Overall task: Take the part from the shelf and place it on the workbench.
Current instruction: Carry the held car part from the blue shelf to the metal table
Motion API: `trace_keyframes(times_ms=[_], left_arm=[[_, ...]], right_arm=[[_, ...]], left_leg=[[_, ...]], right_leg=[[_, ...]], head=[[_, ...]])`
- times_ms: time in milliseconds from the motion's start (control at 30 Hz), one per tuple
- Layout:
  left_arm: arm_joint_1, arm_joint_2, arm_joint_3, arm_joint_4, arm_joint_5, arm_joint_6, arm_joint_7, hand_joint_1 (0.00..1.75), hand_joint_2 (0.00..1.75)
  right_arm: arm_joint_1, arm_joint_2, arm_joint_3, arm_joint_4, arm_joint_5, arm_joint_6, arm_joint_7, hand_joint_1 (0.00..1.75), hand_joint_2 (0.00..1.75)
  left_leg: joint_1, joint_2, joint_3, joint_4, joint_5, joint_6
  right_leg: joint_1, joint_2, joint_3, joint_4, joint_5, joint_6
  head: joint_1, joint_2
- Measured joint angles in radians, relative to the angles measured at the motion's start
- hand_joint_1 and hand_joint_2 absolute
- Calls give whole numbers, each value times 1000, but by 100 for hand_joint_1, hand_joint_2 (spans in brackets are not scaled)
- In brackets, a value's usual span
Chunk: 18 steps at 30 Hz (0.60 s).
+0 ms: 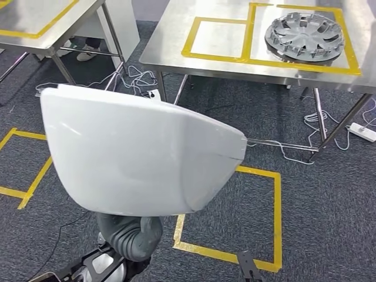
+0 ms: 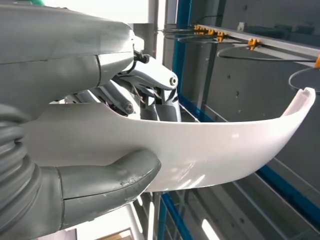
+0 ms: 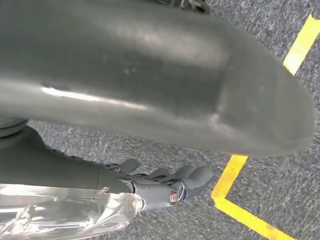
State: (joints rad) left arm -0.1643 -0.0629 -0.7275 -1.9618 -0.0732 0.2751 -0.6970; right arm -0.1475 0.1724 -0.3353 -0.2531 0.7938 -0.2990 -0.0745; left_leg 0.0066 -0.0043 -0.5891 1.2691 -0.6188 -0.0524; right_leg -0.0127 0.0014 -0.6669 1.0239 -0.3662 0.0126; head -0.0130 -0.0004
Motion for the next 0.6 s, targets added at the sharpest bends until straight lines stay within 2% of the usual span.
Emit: trace_keyframes(times_ms=[33, 67, 100, 133, 200, 233, 267, 367, 400, 433, 500, 533, 567, 600], left_arm=[[0, 1, 0, 0, 0, 2, 0, 175, 175], [0, 2, 0, 0, -1, 5, 0, 175, 175], [0, 3, 0, 0, -1, 7, 0, 175, 175], [0, 4, 0, 0, -1, 9, 0, 175, 175], [0, 6, 0, 0, -1, 12, 0, 175, 175], [0, 6, -1, 0, -1, 13, 0, 175, 175], [0, 7, -1, 0, -1, 14, 0, 175, 175], [0, 6, -2, -1, 0, 14, 0, 175, 175], [-1, 5, -2, -1, 0, 14, 0, 175, 175], [-1, 5, -3, -1, 0, 14, 0, 175, 175], [-1, 4, -3, -1, 0, 13, 0, 175, 175], [-1, 4, -4, -1, 1, 13, 0, 175, 175], [-1, 4, -4, -1, 1, 13, 0, 175, 175], [-1, 4, -4, -1, 1, 13, 0, 175, 175]], right_arm=[[3, 0, 0, 0, 0, 0, 0, 0, 0], [7, 0, 0, 0, 0, 0, 0, 0, 0], [8, 0, 0, 0, 0, 1, 0, 0, 0], [8, 0, 0, 0, 0, 1, 0, 0, 0], [8, 0, 0, 1, 0, 1, 0, 0, 0], [7, 0, 0, 1, 0, 1, 1, 0, 0], [6, 0, 0, 0, 0, 2, 1, 0, 0], [0, 0, 0, 0, 0, 3, 0, 0, 0], [-4, 0, 0, 0, 0, 3, 0, 0, 0], [-7, 0, 1, 0, 0, 3, 0, 0, 0], [-9, 0, 1, 0, 0, 3, 0, 0, 0], [-8, 0, 1, 0, 0, 3, 0, 0, 0], [-7, 0, 1, 0, 0, 3, 0, 0, 0], [-7, 0, 1, 0, 0, 3, 0, 0, 0]], left_leg=[[0, 0, -25, 5, -43, -1], [0, 0, -44, -2, -69, 0], [0, 0, -55, -23, -66, 2], [0, 0, -58, -63, -26, 4], [0, 3, -52, -181, 111, 11], [0, 5, -49, -229, 170, 15], [-1, 5, -48, -257, 204, 20], [0, 2, -40, -267, 220, 40], [1, 2, -36, -269, 220, 46], [2, 2, -32, -270, 218, 52], [1, 2, -26, -270, 212, 59], [-1, 1, -24, -270, 208, 61], [-1, -1, -20, -270, 204, 62], [-2, -2, -15, -270, 200, 61]], right_leg=[[-1, 3, 16, -4, -9, 0], [-2, 7, 31, -7, -19, 0], [-2, 11, 45, -7, -29, 2], [-3, 15, 58, -7, -39, 5], [-2, 19, 77, -4, -56, 14], [0, 21, 81, -1, -65, 20], [2, 21, 83, 0, -74, 26], [1, 17, 90, 3, -96, 45], [1, 15, 85, 22, -110, 50], [1, 12, 67, 64, -133, 54], [1, 9, -2, 195, -192, 59], [1, 9, -36, 251, -209, 60], [1, 9, -57, 277, -207, 60], [1, 9, -59, 263, -183, 59]], head=[[0, 0], [0, 0], [0, 0], [-1, 0], [-2, 0], [-2, 0], [-2, 0], [0, 0], [2, 0], [3, 0], [7, 0], [7, 0], [7, 0], [7, 0]])
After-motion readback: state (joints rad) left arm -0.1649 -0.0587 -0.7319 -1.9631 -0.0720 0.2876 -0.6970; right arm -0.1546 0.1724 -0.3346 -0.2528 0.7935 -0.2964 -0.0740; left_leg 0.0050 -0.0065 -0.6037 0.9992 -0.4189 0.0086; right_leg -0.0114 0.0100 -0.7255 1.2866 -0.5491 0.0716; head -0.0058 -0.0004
